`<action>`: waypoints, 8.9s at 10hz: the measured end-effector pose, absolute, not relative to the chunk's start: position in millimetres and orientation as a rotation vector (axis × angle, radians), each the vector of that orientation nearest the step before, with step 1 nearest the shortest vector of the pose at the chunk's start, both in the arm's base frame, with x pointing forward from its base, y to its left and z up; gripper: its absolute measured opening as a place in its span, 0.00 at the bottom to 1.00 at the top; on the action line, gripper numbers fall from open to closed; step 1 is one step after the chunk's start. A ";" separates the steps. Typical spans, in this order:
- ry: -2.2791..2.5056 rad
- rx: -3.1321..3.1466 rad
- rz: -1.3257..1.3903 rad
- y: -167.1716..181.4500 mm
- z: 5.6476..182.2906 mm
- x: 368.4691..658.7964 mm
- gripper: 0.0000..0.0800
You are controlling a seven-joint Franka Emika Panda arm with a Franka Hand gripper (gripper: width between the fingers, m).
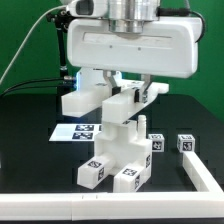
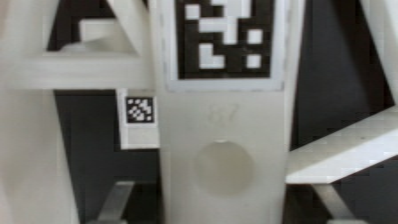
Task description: Assemble chair
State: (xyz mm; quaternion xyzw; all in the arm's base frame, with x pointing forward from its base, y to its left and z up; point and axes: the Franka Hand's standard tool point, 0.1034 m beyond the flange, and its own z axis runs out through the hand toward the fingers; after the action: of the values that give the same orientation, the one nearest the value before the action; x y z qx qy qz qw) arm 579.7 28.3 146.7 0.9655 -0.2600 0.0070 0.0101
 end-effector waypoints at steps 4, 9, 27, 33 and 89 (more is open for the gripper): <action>-0.831 3.007 0.023 40.7 136.7 578.3 0.36; -0.791 3.007 0.015 50.7 122.3 574.0 0.36; -0.647 3.030 0.130 34.8 98.3 590.7 0.80; -0.628 3.034 0.130 34.9 98.7 590.7 0.81; -1.092 2.941 0.090 182.6 9.0 436.0 0.36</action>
Offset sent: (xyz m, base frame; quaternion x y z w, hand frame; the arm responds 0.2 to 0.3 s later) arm -0.0024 0.0088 -0.0088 -0.0058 0.0120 0.0081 0.9999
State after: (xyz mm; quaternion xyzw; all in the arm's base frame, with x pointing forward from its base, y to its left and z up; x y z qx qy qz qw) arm 436.0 182.6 9.0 0.9371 -0.3478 0.0287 0.0017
